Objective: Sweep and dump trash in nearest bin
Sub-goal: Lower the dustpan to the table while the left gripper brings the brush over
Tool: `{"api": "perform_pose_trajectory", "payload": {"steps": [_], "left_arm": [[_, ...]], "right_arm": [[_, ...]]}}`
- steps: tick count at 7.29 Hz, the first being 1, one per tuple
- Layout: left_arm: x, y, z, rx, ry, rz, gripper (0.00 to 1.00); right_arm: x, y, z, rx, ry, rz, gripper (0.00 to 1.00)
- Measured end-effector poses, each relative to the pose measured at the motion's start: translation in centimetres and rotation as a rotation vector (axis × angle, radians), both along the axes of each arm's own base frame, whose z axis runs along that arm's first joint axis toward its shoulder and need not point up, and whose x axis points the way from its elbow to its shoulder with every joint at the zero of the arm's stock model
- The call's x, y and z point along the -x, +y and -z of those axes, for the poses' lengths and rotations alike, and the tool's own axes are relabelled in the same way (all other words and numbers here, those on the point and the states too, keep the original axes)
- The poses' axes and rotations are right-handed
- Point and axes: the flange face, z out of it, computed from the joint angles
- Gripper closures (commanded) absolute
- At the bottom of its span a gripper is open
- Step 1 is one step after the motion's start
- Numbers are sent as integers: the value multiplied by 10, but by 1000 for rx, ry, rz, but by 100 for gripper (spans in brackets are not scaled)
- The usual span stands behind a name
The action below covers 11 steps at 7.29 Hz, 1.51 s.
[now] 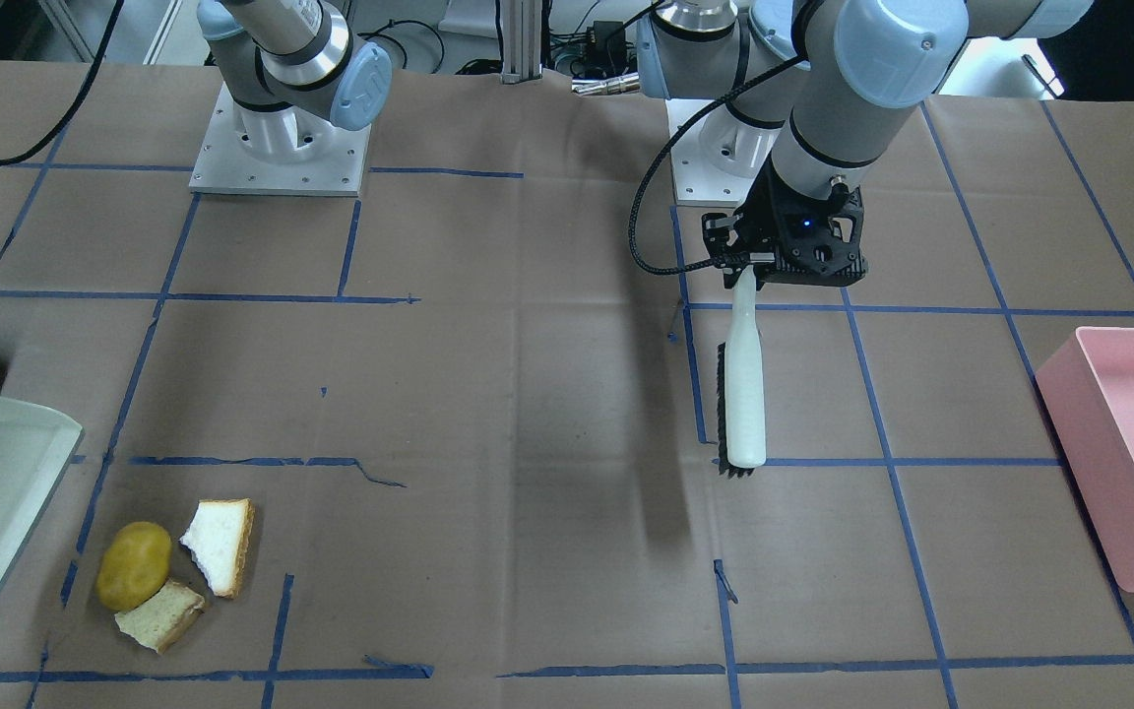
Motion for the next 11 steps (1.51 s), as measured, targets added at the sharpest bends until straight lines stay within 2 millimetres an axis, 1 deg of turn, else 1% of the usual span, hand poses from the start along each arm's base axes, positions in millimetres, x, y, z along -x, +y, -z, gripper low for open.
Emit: {"api": "perform_pose_trajectory", "payload": {"steps": [1, 2, 3, 5, 6, 7, 8, 10, 11], "left_arm": [[17, 2, 2, 3, -5, -7, 100], [41, 3, 8, 22, -10, -6, 100], [69, -1, 17, 58, -10, 16, 100], [132, -7, 41, 120, 4, 52, 100], [152, -10, 51, 141, 17, 53, 100], [168, -14, 57, 153, 36, 55, 100], [189, -20, 60, 161, 52, 66, 100], [248, -42, 60, 188, 67, 79, 100], [275, -51, 63, 197, 74, 82, 100]], "right_arm": [[2, -4, 13, -22, -7, -34, 96], [6, -9, 28, -40, -10, -71, 96], [9, -14, 40, -45, -6, -100, 96], [12, -20, 56, -48, -2, -125, 96], [14, -23, 64, -49, -1, -127, 96], [16, -26, 72, -47, 1, -124, 96], [17, -29, 78, -38, 4, -121, 96], [19, -33, 83, -12, 11, -114, 96], [18, -35, 87, -7, 7, -107, 96]]}}
